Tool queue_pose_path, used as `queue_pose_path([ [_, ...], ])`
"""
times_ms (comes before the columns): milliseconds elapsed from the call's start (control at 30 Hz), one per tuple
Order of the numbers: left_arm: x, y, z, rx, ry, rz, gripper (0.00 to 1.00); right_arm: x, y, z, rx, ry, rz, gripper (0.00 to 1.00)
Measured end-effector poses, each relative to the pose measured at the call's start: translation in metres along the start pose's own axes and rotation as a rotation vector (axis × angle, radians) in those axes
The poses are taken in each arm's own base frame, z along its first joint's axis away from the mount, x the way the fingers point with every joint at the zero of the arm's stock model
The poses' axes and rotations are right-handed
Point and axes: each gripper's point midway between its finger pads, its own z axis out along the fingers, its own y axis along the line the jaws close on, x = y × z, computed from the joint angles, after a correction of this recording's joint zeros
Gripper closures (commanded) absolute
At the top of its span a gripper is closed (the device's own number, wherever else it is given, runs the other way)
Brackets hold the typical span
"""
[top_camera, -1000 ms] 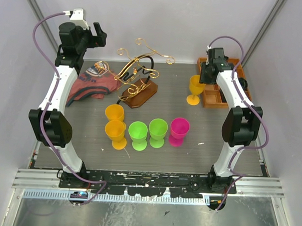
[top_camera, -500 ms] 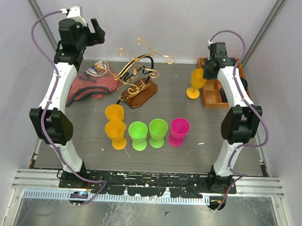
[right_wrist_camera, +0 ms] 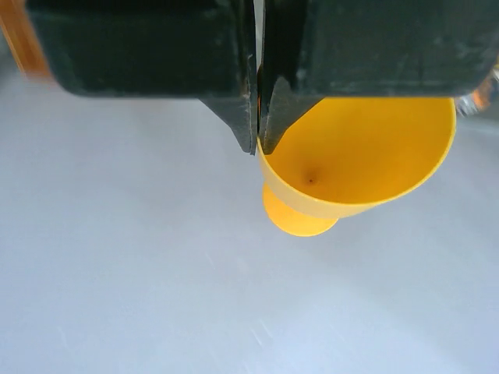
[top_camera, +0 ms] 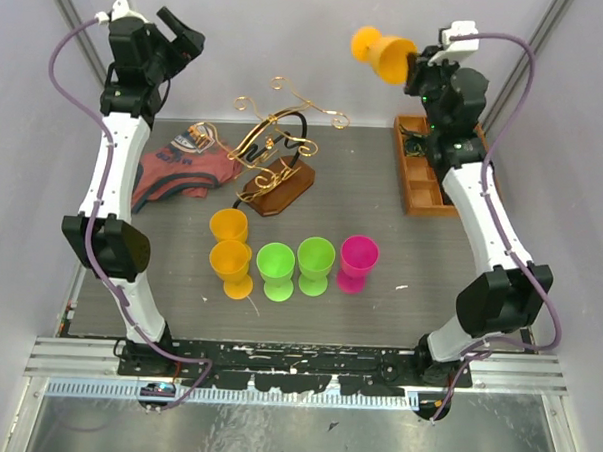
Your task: Place the wine glass upside down on the wine glass rack
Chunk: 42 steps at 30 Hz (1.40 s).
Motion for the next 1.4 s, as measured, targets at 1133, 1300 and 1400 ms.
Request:
queue_pose_path([
  [1133, 0.056, -0.095, -0.021, 0.326, 0.204, -0.751, 0.22, -0.004, 0.255, 0.048, -0.568, -0.658, 0.01, 1.0],
  [1300, 0.065, -0.102, -0.021, 0.333, 0.224, -0.75, 0.28, 0.007, 0.264, 0.049, -0.579, -0.642, -0.001, 1.0],
  [1400, 0.066, -0.101, -0.019, 0.331, 0.223, -0.75, 0.33, 0.009, 0.269, 0.047, -0.587, -0.638, 0.002, 1.0],
])
